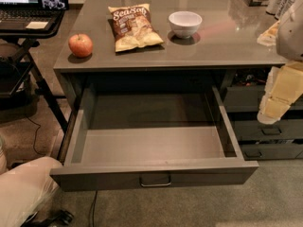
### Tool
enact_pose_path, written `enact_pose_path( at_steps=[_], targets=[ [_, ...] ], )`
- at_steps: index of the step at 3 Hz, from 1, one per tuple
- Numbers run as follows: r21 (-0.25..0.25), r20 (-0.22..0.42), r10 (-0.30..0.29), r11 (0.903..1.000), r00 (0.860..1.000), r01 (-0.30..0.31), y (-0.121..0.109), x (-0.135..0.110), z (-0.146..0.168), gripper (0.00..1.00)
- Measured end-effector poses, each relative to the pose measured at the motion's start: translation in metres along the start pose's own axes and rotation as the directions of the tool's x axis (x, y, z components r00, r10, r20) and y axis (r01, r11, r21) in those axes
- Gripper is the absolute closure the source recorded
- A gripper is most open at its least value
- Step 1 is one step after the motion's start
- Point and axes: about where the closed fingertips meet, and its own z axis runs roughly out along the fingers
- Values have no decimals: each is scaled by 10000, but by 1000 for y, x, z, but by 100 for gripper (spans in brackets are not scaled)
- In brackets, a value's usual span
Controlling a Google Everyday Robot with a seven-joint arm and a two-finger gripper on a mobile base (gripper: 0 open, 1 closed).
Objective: Place apple into top drawer
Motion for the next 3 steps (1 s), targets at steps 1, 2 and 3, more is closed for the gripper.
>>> enact_pose_path(
  at_steps=[1, 2, 3],
  targets=[
    [1, 2, 1, 10000, 10000, -1, 0, 0, 0, 0],
    [205, 281, 114, 9997, 9995, -119, -11, -6, 2, 0],
    [415, 1316, 968, 9938, 9866, -1030, -45, -22, 26, 0]
  ],
)
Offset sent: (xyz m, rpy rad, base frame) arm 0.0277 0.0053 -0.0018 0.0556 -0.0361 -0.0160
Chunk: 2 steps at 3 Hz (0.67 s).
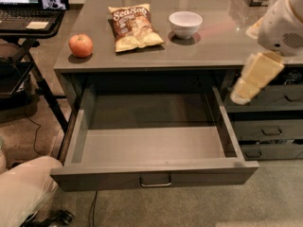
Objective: Place apple into top drawer
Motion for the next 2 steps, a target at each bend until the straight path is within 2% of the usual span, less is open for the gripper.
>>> enact_pose_path(
  at_steps=[1, 2],
  targets=[
    [728, 1435, 750, 9936, 9868, -861, -43, -37, 22, 0],
    [1774, 2728, 614, 9776, 9601, -1130, -85, -77, 29, 0]
  ],
)
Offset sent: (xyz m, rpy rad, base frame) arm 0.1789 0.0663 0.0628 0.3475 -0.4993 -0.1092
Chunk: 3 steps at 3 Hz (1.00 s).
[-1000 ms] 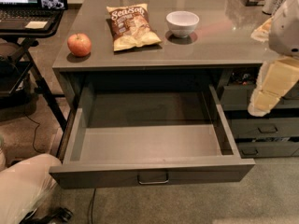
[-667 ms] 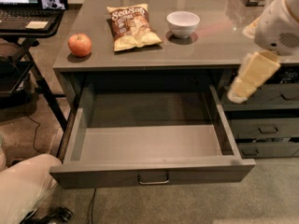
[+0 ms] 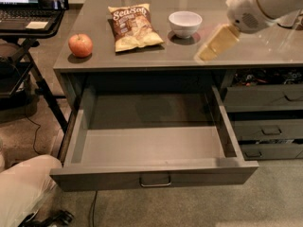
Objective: Place apple into top drawer
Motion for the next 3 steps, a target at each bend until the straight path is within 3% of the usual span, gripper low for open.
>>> enact_pose_path(
  at_steps=[1, 2, 3],
  targets=[
    [607, 460, -35, 9982, 9989, 7, -15, -13, -1, 0],
    [612, 461, -17, 9981, 9989, -12, -15, -13, 0, 0],
    [391, 1093, 203, 9989, 9938, -247, -19, -31, 29, 0]
  ],
)
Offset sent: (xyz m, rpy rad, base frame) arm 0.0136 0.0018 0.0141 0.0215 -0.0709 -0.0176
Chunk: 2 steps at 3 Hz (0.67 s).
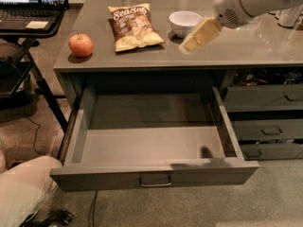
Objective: Place apple into top drawer
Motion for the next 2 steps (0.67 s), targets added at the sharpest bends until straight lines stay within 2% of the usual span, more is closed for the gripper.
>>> enact_pose_path(
  at_steps=[1, 2],
  targets=[
    [-376, 779, 171, 9992, 9968, -142, 6, -23, 54, 0],
    [-881, 1593, 295, 9960, 9868, -156, 17, -41, 112, 0]
  ],
)
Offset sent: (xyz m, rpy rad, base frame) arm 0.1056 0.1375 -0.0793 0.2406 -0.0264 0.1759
